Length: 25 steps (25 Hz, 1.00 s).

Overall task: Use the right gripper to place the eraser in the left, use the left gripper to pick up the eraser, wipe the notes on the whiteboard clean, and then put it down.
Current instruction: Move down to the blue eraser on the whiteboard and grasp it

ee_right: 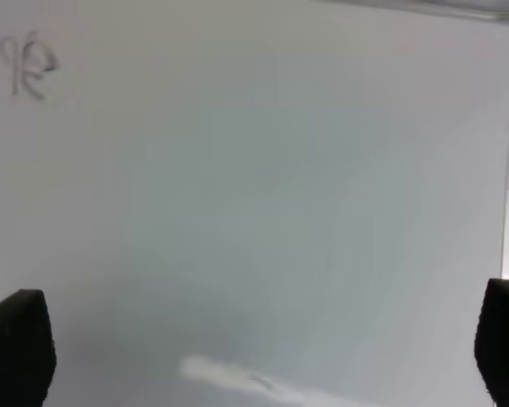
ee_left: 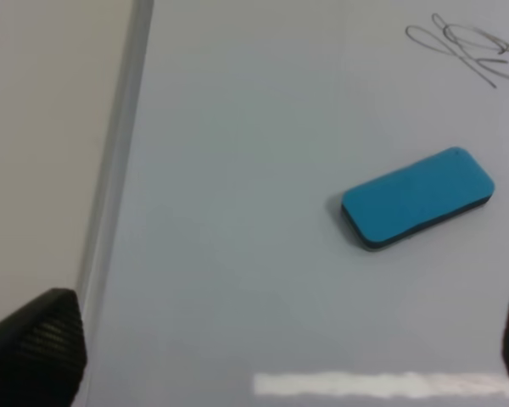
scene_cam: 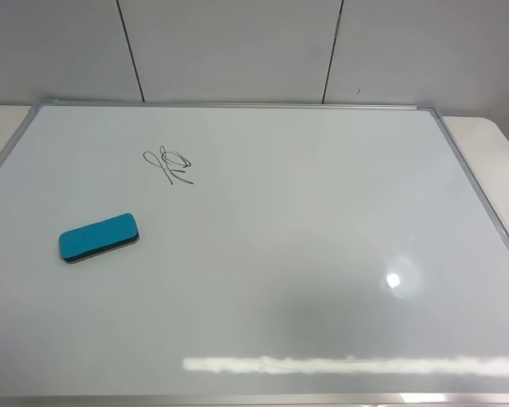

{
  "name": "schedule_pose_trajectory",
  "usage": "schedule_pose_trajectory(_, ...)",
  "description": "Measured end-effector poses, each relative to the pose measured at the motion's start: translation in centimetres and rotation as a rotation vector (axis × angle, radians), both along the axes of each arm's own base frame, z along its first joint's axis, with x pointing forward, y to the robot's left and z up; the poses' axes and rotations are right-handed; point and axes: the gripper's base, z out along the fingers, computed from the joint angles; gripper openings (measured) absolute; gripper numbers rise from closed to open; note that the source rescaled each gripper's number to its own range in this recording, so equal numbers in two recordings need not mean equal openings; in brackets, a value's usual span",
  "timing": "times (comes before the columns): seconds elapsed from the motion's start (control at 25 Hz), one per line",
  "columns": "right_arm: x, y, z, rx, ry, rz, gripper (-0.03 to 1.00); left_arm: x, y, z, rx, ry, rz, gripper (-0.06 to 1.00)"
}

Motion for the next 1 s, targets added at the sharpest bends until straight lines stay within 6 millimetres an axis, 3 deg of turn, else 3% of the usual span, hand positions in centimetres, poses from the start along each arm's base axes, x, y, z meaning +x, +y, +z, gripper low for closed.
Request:
schedule_pose_trajectory(0.16, -1.7, -0.4, -3.2, 0.005, -0.057, -0.065, 1.0, 0.0, 0.0, 0.0, 0.0, 0.0, 0.0, 1.0)
schedule_pose_trajectory(0.28, -1.8, -0.3, -4.9, -0.011, -0.034, -0.128, 1.0, 0.0, 0.0, 0.0, 0.0, 0.0, 0.0, 1.0)
schedule_pose_trajectory(0.56, -1.1, -0.1, -6.3, -0.111, -0.013, -0.201, 1.0, 0.0, 0.0, 0.0, 0.0, 0.0, 0.0, 1.0)
schedule_pose_trajectory(1.0, -0.3, -0.2, -6.9, -0.066, -0.02, -0.318, 1.0, 0.0, 0.0, 0.0, 0.0, 0.0, 0.0, 1.0)
